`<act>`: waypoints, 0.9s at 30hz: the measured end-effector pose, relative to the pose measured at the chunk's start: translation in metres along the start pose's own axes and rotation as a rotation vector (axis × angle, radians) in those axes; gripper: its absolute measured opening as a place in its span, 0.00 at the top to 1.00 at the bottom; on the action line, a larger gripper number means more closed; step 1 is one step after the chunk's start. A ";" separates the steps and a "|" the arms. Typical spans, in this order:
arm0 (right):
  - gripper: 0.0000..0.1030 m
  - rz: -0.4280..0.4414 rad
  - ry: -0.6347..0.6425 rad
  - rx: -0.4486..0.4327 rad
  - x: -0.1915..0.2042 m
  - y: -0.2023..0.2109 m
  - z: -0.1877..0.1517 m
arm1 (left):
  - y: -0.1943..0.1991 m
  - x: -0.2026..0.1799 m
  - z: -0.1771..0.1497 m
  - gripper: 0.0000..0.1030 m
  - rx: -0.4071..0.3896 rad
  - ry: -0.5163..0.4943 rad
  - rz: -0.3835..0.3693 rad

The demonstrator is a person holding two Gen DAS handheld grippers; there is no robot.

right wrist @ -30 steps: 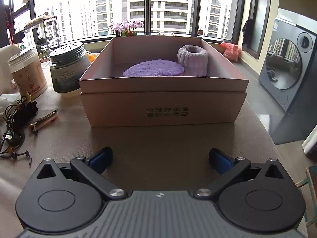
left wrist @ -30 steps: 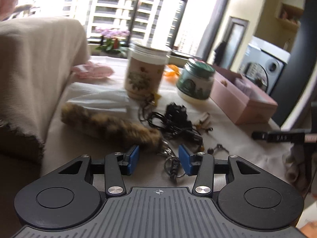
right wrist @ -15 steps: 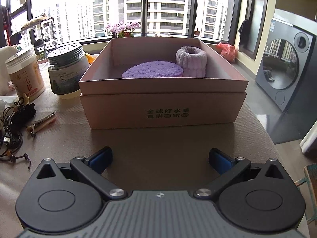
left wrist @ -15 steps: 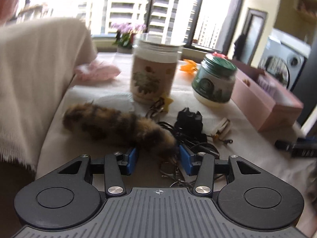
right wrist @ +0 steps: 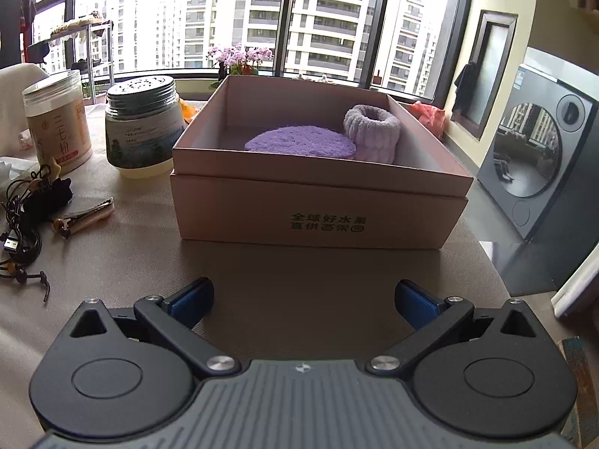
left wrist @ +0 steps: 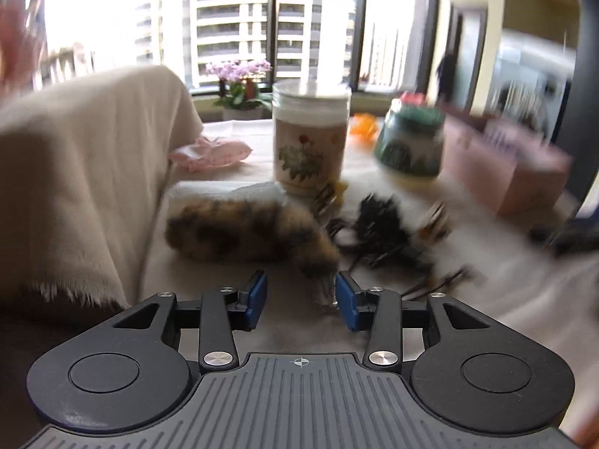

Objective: Organize soft objects
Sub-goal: 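Grasp the furry tail with the left gripper while the right grasps the black clip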

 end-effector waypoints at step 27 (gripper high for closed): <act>0.43 0.426 0.079 0.164 0.181 -0.007 0.082 | -0.005 -0.018 -0.025 0.81 0.097 0.010 -0.138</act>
Point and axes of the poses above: each gripper's, at about its wrist camera, not at the fingertips, and y roughly against the way its jaws point, x to its left, z to its top, the point moved 10 cm from there along -y, roughly the way its jaws point, and after that the axes turned 7 degrees about x, right-handed, at the moved point
